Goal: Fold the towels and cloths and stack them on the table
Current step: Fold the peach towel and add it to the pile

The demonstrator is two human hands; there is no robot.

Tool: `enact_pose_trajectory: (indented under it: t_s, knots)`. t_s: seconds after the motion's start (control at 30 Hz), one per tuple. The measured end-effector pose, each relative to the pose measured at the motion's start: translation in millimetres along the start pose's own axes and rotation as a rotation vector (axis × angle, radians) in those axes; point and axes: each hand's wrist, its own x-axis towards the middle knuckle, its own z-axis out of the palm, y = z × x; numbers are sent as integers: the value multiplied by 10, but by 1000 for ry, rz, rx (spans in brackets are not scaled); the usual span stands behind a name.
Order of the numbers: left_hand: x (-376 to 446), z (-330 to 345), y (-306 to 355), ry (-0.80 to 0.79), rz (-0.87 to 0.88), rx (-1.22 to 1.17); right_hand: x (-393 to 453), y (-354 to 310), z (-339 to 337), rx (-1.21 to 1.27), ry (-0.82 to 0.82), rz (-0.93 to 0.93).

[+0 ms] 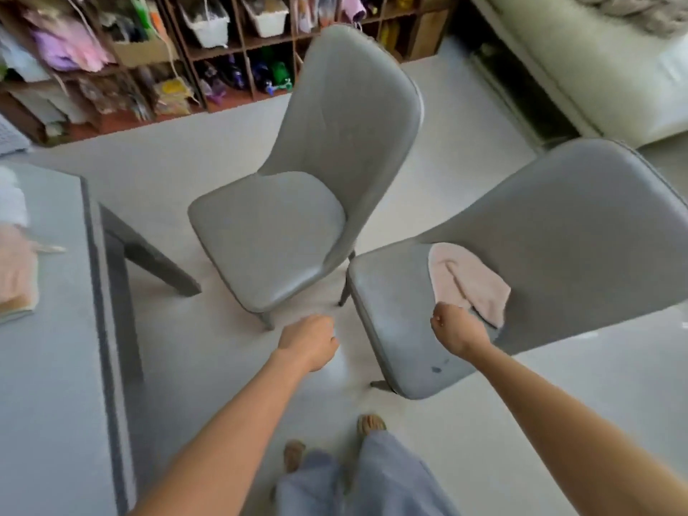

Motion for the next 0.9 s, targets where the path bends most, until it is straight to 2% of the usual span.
enact_pose_trajectory:
  t_s: [0.2,0.37,0.53,0.63,0.8,0.9]
  knots:
    - [492,200,1140,-85,124,98,-17,1384,-150,18,42,221]
    - [1012,389,1965,-127,125,132,311,2151,-108,61,12,260]
    - [1596,800,2823,-180,71,3,1126,2919,-61,116,-76,271]
    - [1961,1045,3131,-246,8,-34,1610,3194,75,106,-146,215]
    - [2660,1224,3455,-277,-66,-85,2484,3487,353,51,-130,118]
    - [2845,1278,3545,-273,-74,-134,2759,3522,509,134,-169,161]
